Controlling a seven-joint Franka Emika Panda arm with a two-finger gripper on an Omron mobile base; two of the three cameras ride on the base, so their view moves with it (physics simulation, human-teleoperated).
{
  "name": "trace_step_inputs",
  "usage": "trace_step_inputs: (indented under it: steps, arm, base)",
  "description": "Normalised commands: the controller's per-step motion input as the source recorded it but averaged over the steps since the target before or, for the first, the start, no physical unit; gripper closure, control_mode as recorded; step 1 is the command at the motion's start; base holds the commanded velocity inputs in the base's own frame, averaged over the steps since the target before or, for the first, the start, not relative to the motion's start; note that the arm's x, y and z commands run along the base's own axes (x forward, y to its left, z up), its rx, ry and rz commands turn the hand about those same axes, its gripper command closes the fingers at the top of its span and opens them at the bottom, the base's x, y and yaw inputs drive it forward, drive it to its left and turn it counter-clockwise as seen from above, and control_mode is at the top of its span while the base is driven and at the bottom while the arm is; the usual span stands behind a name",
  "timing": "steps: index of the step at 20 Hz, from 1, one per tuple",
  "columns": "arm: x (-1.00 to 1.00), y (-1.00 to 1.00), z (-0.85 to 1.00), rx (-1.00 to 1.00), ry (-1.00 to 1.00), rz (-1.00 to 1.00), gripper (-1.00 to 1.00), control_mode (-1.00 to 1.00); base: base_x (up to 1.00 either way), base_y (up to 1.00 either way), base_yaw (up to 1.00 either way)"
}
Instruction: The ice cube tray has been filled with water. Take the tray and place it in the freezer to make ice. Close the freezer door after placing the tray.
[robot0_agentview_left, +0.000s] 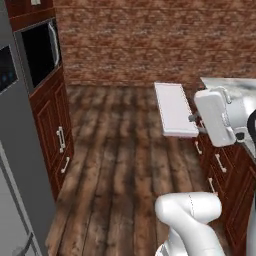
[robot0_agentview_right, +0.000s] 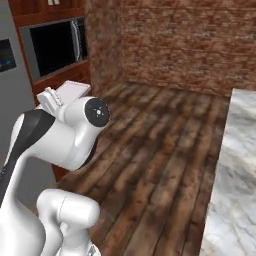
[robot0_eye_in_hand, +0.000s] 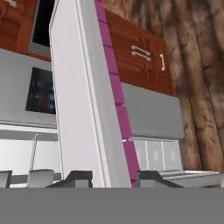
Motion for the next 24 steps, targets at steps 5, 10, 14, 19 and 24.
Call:
trace_step_inputs:
  steps: [5, 10, 14, 19, 24]
  arm:
    - [0.00, 0.00, 0.00, 0.00, 0.00, 0.00, 1.00, 1.00]
    - [0.00, 0.00, 0.00, 0.00, 0.00, 0.00, 1.00, 1.00]
    - [0.00, 0.00, 0.00, 0.00, 0.00, 0.00, 1.00, 1.00]
    - [0.00, 0.00, 0.00, 0.00, 0.00, 0.00, 1.00, 1.00]
    - [0.00, 0.00, 0.00, 0.00, 0.00, 0.00, 1.00, 1.00]
  base:
    - [0.28, -0.44, 0.69]
    - [0.30, -0.43, 0.70]
    - [0.35, -0.50, 0.70]
    - [0.42, -0.58, 0.71]
    - [0.52, -0.63, 0.64]
